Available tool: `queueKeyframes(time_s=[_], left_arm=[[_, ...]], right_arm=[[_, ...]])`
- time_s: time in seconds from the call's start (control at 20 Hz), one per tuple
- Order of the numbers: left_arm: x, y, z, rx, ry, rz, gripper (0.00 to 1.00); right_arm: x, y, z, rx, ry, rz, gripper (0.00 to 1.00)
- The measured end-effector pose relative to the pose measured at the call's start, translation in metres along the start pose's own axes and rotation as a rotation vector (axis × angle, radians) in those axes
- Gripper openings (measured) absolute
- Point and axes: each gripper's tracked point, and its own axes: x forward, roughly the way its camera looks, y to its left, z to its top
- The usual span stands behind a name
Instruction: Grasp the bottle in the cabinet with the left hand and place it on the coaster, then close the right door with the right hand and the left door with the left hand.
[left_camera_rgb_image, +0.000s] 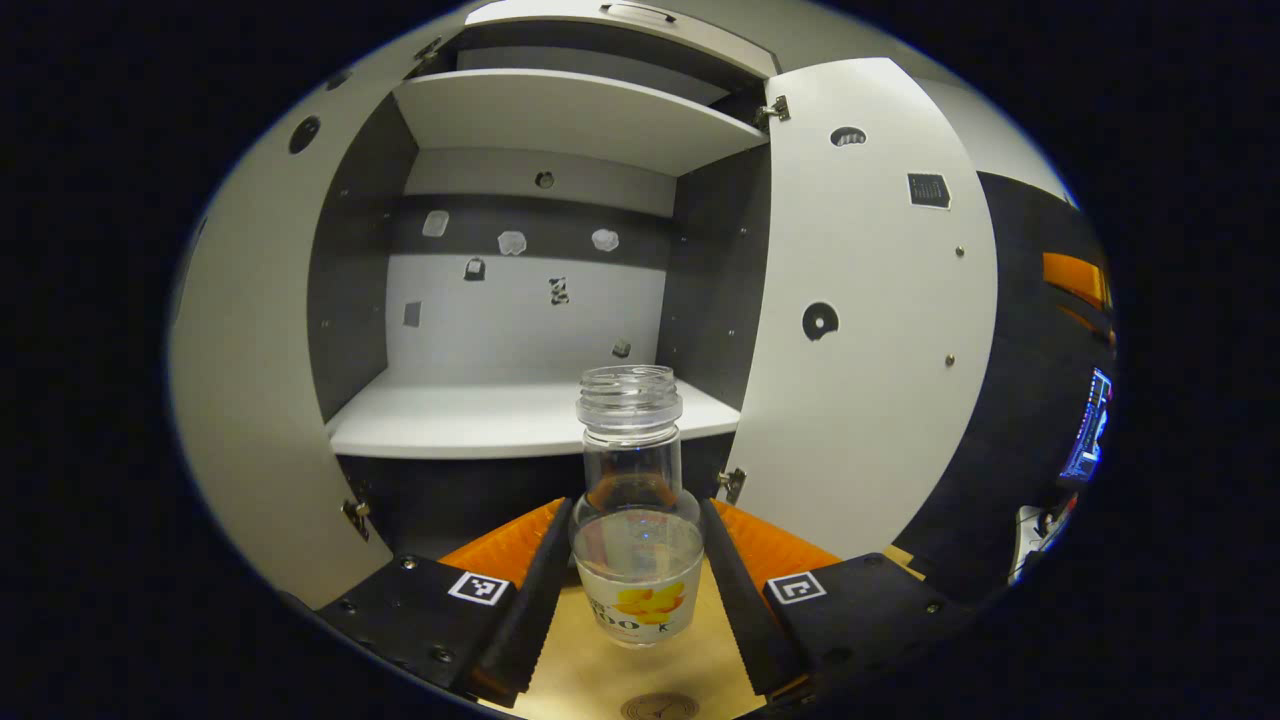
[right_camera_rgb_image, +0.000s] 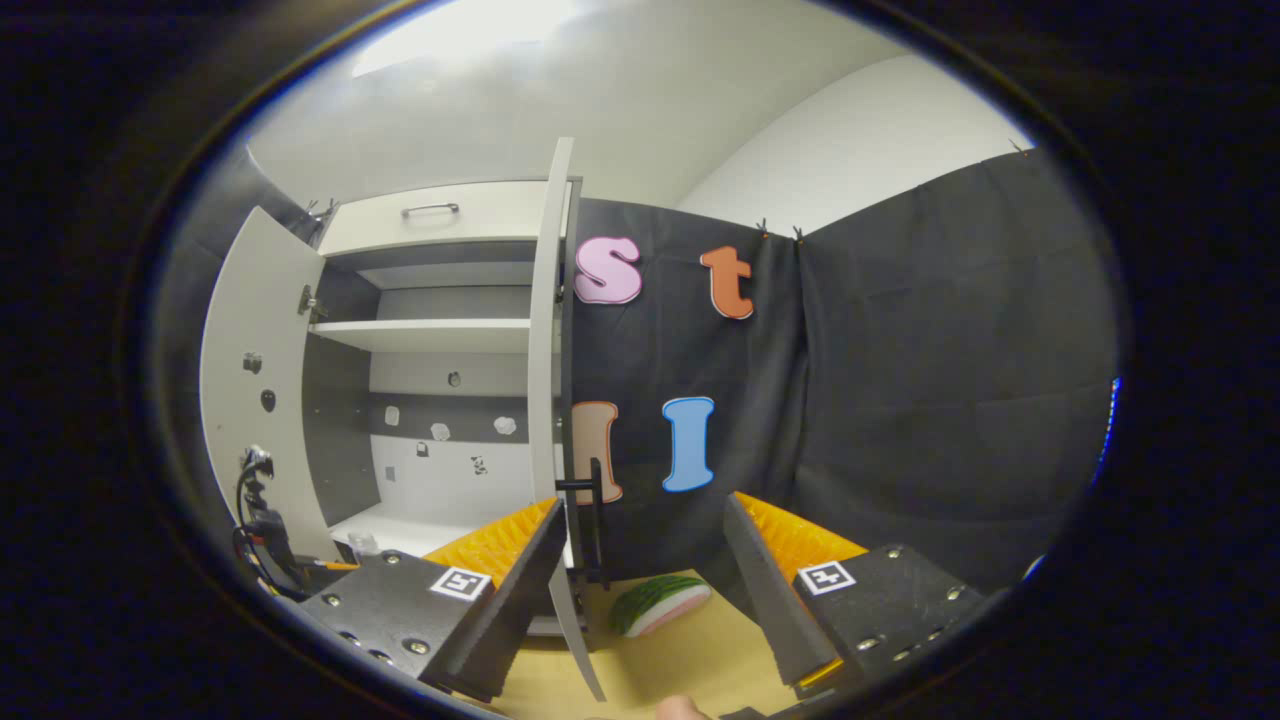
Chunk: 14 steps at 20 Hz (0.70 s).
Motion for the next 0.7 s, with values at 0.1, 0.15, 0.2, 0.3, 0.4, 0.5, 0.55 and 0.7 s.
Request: queueKeyframes(time_s=[0.1, 0.15, 0.2, 0.3, 0.4, 0.5, 0.55, 0.7], left_arm=[[-0.013, 0.005, -0.034, -0.034, 0.046, 0.020, 0.79], [-0.018, 0.007, -0.051, -0.050, 0.067, 0.027, 0.80], [-0.023, 0.007, -0.068, -0.065, 0.093, 0.034, 0.79], [-0.030, 0.007, -0.100, -0.084, 0.139, 0.052, 0.80], [-0.033, 0.004, -0.128, -0.109, 0.172, 0.059, 0.82], [-0.034, 0.002, -0.157, -0.134, 0.212, 0.069, 0.80], [-0.034, 0.000, -0.169, -0.144, 0.230, 0.071, 0.80], [-0.032, -0.007, -0.197, -0.177, 0.260, 0.075, 0.80]], right_arm=[[0.000, 0.005, 0.000, 0.017, 0.003, 0.029, 0.96], [0.001, 0.007, -0.001, 0.023, 0.005, 0.042, 0.96], [0.000, 0.008, -0.001, 0.026, 0.006, 0.052, 0.96], [0.000, 0.009, -0.002, 0.022, 0.008, 0.064, 0.96], [-0.002, 0.011, -0.004, 0.017, 0.015, 0.077, 0.96], [-0.005, 0.012, -0.005, 0.019, 0.019, 0.089, 0.99], [-0.006, 0.011, -0.005, 0.021, 0.021, 0.092, 0.96], [-0.012, 0.006, -0.005, 0.017, 0.024, 0.089, 0.96]])
